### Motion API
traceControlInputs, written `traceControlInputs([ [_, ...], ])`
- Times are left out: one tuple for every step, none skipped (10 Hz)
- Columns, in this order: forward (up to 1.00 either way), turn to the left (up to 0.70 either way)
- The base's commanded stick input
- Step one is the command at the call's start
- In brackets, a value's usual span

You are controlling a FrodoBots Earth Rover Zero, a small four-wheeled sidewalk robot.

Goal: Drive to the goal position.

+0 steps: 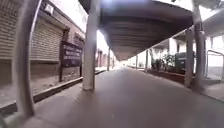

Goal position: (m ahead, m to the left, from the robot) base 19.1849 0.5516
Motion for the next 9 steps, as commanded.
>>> traceControlInputs([
  [0.7,0.0],
  [0.7,0.0],
  [0.7,0.0],
  [0.7,0.0],
  [0.7,0.0],
  [0.7,0.0],
  [0.7,0.0],
  [0.7,0.0],
  [0.7,0.0],
])
